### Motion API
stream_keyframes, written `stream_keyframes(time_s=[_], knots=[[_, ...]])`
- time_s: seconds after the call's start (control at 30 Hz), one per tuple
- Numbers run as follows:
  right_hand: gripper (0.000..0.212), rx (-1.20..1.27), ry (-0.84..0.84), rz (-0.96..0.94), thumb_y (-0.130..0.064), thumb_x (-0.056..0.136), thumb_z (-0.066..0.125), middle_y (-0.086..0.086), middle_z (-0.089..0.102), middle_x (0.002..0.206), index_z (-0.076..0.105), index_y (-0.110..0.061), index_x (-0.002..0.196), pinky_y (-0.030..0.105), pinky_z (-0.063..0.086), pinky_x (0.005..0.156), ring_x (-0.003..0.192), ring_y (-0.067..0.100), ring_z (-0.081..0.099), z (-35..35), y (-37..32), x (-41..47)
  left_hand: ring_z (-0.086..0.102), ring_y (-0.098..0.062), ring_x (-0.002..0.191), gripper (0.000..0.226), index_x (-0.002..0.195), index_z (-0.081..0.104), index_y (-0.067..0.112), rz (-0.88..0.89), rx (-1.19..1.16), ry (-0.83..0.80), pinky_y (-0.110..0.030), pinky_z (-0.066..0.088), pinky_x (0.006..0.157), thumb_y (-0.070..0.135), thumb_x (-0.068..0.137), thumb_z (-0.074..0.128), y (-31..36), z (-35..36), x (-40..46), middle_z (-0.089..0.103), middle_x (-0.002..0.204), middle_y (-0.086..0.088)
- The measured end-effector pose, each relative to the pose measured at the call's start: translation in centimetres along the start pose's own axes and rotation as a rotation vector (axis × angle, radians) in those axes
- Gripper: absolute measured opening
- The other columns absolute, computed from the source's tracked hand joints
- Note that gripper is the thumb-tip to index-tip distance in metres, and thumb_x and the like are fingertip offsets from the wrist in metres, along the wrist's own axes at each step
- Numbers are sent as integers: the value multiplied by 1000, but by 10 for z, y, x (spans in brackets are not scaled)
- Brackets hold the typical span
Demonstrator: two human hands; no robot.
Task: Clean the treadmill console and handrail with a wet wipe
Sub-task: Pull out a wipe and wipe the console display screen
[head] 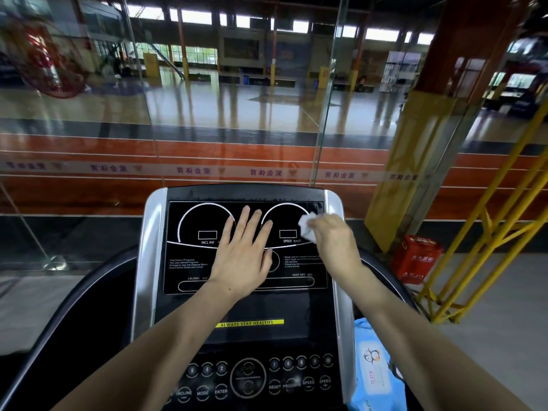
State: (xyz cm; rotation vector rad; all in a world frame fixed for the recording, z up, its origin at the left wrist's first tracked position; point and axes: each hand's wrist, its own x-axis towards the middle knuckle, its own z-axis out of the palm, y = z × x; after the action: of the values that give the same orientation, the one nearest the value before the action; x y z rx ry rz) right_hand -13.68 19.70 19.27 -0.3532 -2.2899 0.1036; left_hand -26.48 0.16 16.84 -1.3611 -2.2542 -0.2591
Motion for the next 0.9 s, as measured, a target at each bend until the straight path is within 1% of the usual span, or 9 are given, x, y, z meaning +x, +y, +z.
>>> stream_keyframes(time_s=[0.1, 0.17, 0.27, 0.33, 0.4, 0.47, 0.57, 0.77, 0.9], knots=[[22, -22, 41, 62, 8, 71, 57, 12, 64, 75, 73, -6, 79, 41, 55, 70, 79, 38, 63, -7, 0, 39, 7, -33, 162, 64, 160, 36, 17, 22, 4, 6, -57, 14, 129, 45, 103, 27, 5, -1, 4, 28, 170, -14], [20, -7, 62, 80, 2, 78, 54, 11, 65, 78, 73, -5, 81, 38, 54, 71, 81, 36, 62, -7, -1, 30, 8, -33, 162, 64, 160, 37, 17, 34, 4, 10, -57, 14, 129, 44, 103, 27, 9, 1, 4, 29, 170, -14], [21, 26, 127, 58, 0, 83, 53, 6, 63, 81, 72, -8, 85, 21, 38, 73, 77, 27, 55, -3, -2, -16, 7, -33, 162, 63, 160, 37, 16, 38, -6, 11, -57, 15, 129, 43, 104, 27, 13, 5, 2, 27, 171, -14], [26, 11, 109, 51, 10, 77, 59, 6, 61, 84, 72, -8, 89, 25, 43, 74, 78, 26, 53, 0, -4, -36, 7, -33, 162, 62, 159, 37, 17, 42, -11, 12, -57, 15, 129, 43, 104, 28, 14, 6, 2, 27, 171, -13], [30, -23, 68, 61, 13, 72, 61, 8, 58, 82, 73, -7, 90, 34, 49, 67, 77, 29, 55, 3, -1, -30, 7, -33, 162, 62, 159, 37, 17, 43, -2, 17, -57, 14, 129, 43, 104, 29, 13, 6, 3, 27, 171, -13], [27, -72, 37, 94, 10, 69, 59, 6, 48, 74, 73, -6, 86, 33, 40, 58, 73, 31, 53, -1, 1, -4, 7, -33, 162, 62, 158, 38, 17, 42, -8, 17, -57, 13, 129, 43, 103, 29, 11, 3, 4, 27, 171, -13], [18, -121, 36, 145, 11, 70, 59, 2, 35, 75, 68, -4, 77, 33, 30, 59, 73, 28, 47, -8, -4, 29, 8, -33, 162, 60, 156, 41, 16, 42, -21, 40, -57, 14, 129, 42, 103, 30, 11, 1, 6, 29, 170, -13], [13, -175, 53, 292, 9, 79, 66, 10, 49, 73, 73, -1, 84, 39, 49, 55, 73, 32, 53, 4, -4, 7, 7, -33, 162, 58, 153, 44, 17, 46, -34, 55, -57, 13, 129, 41, 103, 31, 11, 0, 9, 28, 170, -13], [14, -169, 40, 276, 6, 83, 64, 8, 45, 69, 70, -2, 74, 37, 45, 55, 70, 31, 52, -1, -7, 3, 6, -33, 162, 55, 152, 45, 19, 90, 0, 39, -57, 12, 129, 41, 104, 32, 8, 2, 9, 27, 171, -13]])
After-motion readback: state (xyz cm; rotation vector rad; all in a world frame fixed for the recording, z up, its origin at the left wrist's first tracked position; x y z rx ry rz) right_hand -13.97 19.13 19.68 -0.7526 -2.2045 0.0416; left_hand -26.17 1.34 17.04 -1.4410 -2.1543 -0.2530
